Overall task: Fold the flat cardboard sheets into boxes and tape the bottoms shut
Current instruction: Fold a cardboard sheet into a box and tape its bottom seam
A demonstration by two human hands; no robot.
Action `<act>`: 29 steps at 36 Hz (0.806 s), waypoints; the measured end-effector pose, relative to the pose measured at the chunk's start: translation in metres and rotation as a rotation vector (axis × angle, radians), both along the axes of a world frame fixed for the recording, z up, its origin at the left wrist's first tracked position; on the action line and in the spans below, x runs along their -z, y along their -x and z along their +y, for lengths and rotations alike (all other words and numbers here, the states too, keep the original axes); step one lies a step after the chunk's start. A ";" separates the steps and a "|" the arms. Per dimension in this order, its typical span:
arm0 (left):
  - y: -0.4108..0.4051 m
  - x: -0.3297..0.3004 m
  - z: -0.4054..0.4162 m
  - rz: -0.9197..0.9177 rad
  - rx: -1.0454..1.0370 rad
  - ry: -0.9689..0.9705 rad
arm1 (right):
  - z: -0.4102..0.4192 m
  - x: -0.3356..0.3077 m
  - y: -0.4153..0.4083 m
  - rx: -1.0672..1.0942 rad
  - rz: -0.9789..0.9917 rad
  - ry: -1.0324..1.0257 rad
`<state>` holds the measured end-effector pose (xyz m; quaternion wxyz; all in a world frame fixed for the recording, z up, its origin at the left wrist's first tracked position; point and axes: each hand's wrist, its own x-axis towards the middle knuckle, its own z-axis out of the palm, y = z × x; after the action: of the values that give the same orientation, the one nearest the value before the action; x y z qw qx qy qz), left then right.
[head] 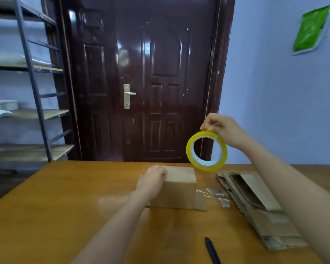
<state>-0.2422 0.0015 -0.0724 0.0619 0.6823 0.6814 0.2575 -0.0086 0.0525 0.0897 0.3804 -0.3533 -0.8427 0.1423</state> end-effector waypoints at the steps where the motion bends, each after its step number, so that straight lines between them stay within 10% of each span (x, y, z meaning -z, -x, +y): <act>1: -0.001 0.000 -0.001 -0.004 -0.004 -0.004 | 0.007 0.000 0.004 -0.012 0.009 0.020; 12: 0.001 0.004 0.003 -0.100 0.011 -0.053 | 0.028 0.049 0.081 -0.148 -0.134 0.106; 21: -0.022 -0.046 -0.007 -0.925 -0.052 -0.310 | 0.027 0.047 0.094 -0.166 -0.217 0.038; 29: -0.032 -0.079 0.004 -0.913 -0.091 -0.120 | 0.024 0.051 0.099 -0.150 -0.054 0.135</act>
<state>-0.2104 0.0054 0.0068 0.3048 0.4708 0.5976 0.5730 -0.1079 0.0765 0.0384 0.3212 -0.3176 -0.8653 0.2172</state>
